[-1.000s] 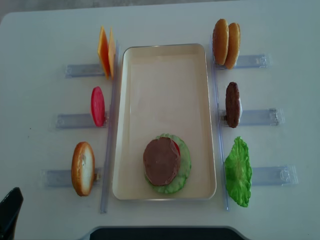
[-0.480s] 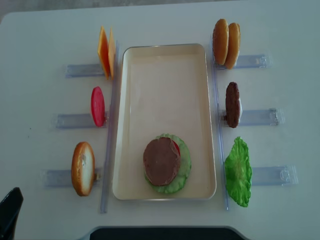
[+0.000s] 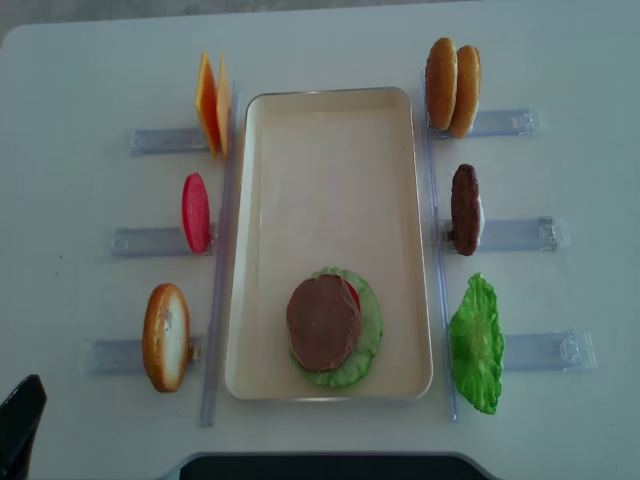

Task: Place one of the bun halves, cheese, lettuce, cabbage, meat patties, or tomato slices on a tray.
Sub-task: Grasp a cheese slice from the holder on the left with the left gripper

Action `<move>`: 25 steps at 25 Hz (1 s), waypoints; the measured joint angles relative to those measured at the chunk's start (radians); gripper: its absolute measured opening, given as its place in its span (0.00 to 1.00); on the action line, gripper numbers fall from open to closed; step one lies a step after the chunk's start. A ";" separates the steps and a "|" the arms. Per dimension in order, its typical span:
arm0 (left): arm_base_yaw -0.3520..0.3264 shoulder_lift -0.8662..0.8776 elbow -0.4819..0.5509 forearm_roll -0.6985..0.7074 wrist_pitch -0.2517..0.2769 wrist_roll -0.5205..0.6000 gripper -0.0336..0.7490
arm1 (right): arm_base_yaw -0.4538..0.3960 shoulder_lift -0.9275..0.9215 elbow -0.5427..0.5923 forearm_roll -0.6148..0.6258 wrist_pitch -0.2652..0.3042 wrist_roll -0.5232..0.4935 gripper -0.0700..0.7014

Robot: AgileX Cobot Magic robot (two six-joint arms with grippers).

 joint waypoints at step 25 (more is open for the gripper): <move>0.000 0.520 -0.311 0.029 0.024 -0.012 0.78 | 0.000 0.000 0.000 0.000 0.000 0.000 0.79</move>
